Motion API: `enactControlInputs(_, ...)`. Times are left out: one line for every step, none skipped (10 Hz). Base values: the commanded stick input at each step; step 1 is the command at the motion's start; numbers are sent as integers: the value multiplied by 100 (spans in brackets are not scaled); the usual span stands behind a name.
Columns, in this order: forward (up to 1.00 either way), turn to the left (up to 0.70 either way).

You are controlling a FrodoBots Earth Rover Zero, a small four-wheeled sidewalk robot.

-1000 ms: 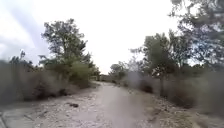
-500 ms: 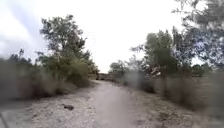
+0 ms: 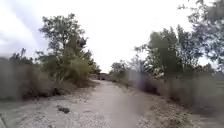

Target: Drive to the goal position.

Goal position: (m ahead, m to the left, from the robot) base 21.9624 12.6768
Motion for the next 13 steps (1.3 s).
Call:
enactControlInputs(45, 0)
enactControlInputs(45, 0)
enactControlInputs(45, 0)
enactControlInputs(45, 0)
enactControlInputs(45, 0)
enactControlInputs(45, 0)
enactControlInputs(45, 0)
enactControlInputs(45, 0)
enactControlInputs(45, 0)
enactControlInputs(45, 0)
enactControlInputs(45, 0)
enactControlInputs(45, 0)
enactControlInputs(45, 0)
